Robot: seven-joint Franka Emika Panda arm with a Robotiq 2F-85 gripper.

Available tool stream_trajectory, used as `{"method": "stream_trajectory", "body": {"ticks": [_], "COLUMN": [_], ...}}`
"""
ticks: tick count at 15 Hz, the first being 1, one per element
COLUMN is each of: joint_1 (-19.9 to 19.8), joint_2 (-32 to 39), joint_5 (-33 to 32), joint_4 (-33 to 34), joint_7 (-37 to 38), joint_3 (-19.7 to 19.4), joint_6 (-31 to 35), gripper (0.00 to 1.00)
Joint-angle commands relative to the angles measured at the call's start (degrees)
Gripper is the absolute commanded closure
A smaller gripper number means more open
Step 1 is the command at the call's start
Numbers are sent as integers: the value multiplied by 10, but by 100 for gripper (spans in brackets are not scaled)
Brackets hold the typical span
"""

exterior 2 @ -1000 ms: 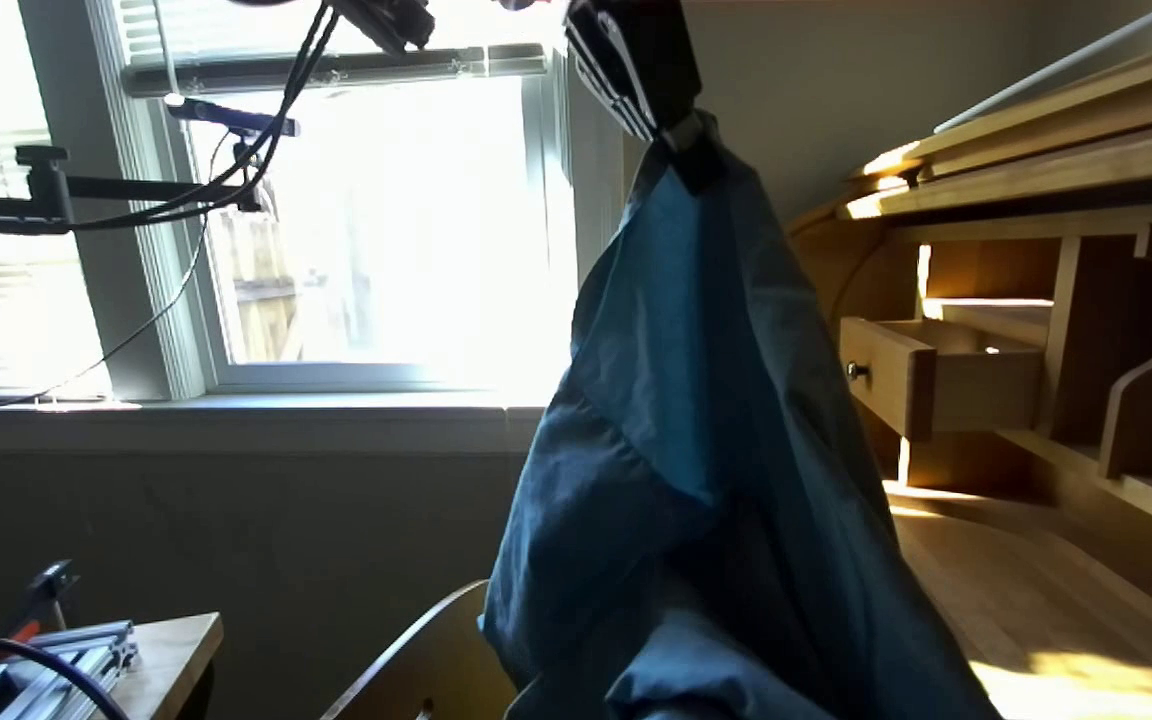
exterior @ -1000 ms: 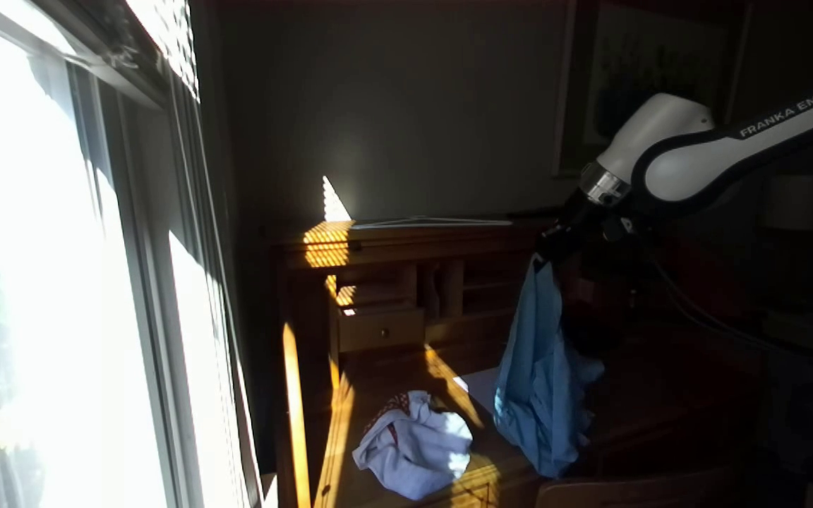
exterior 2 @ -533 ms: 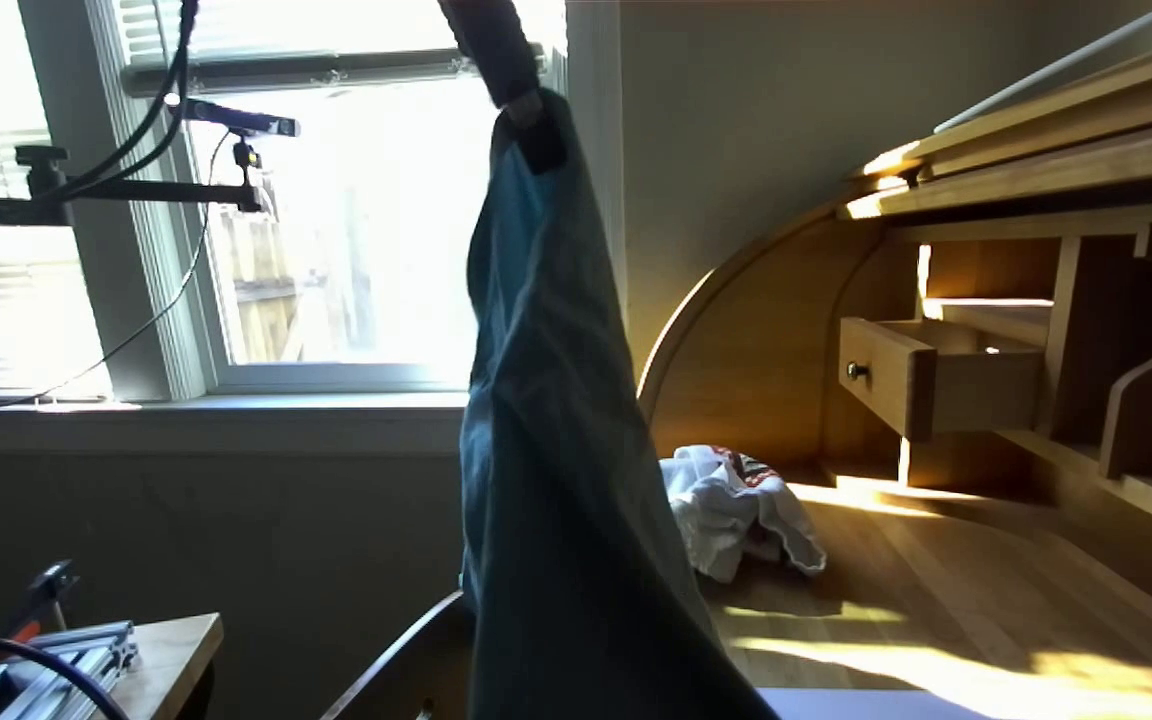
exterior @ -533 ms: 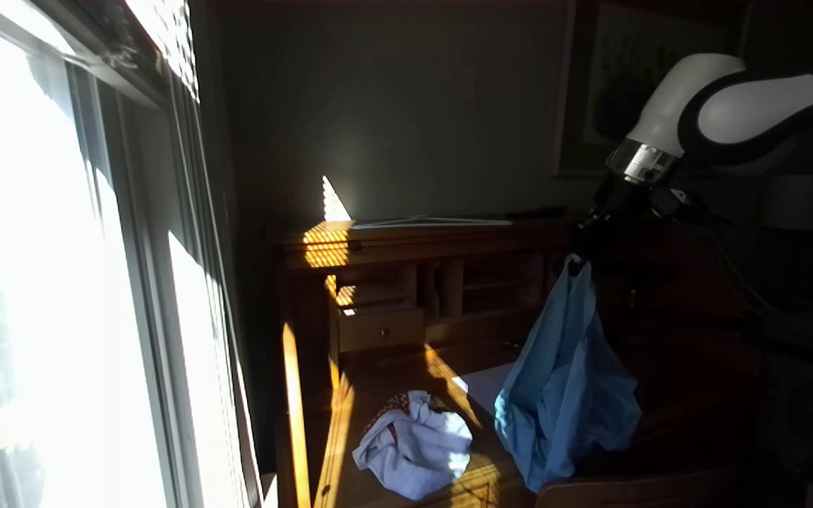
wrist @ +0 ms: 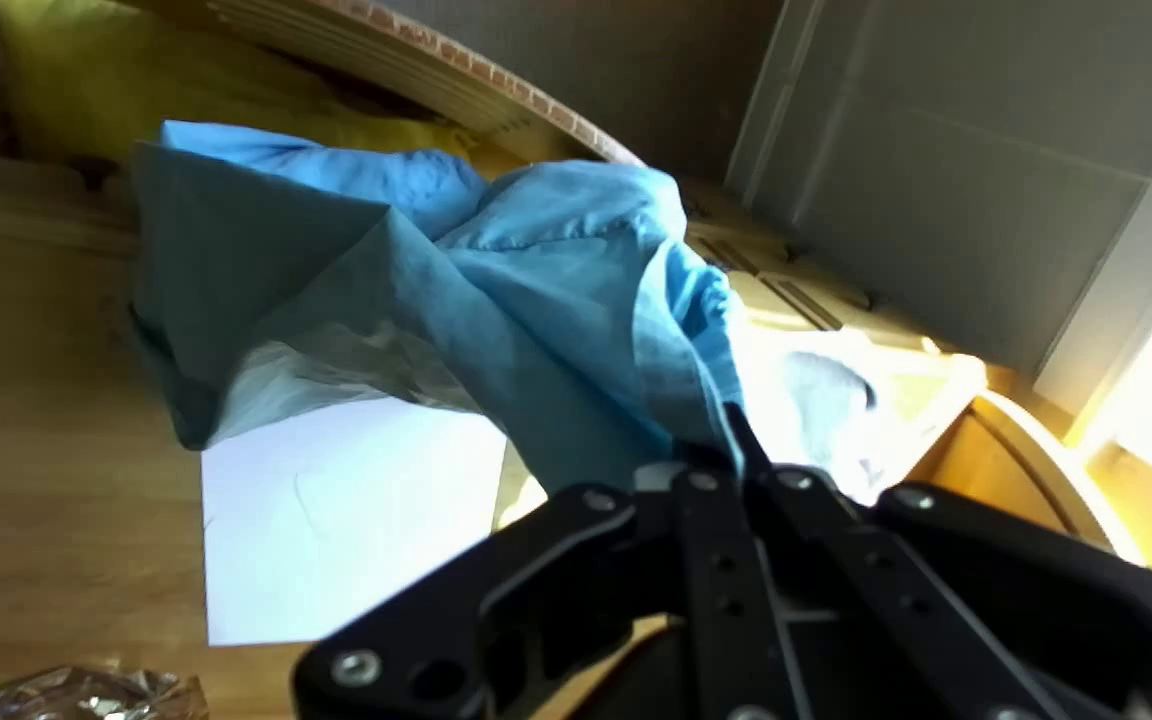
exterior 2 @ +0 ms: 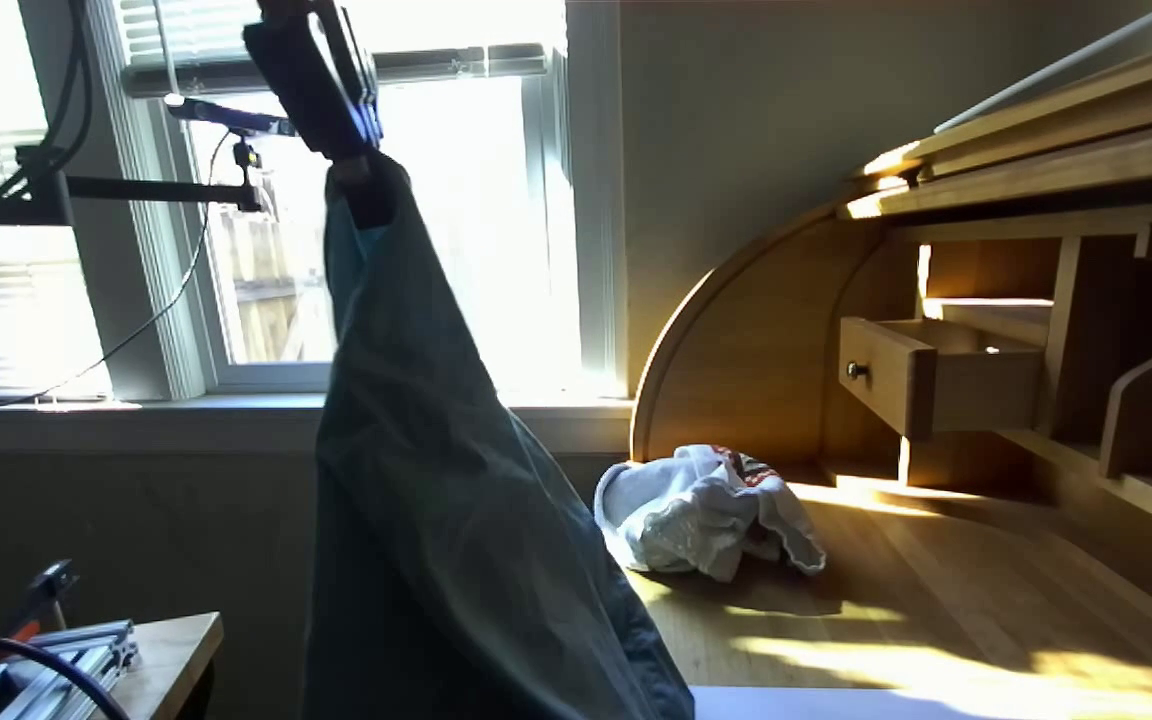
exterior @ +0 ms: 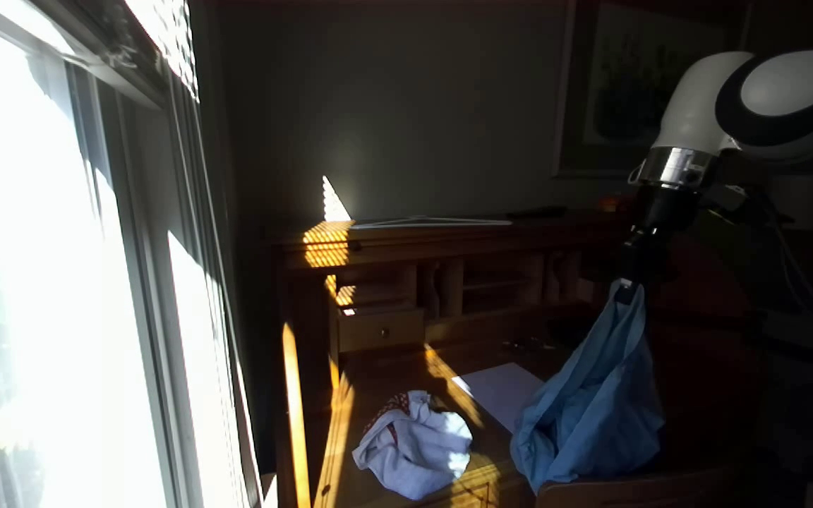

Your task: Hang the blue fabric on the backrest of the chair.

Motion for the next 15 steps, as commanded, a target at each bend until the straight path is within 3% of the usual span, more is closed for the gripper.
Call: {"method": "stream_trajectory", "body": {"ticks": [1,9,12,15], "joint_1": [5,-8,-2,-4], "joint_2": [-34,-49,-34,-21], "joint_5": [46,72,79,78], "joint_4": [-30,-106,-85,-85], "joint_7": [-32,-71,-110,-119], "joint_3": [-11,-16,-33,-25], "joint_6": [-67,-187,-233,-262], "gripper": [100,100,100,100]}}
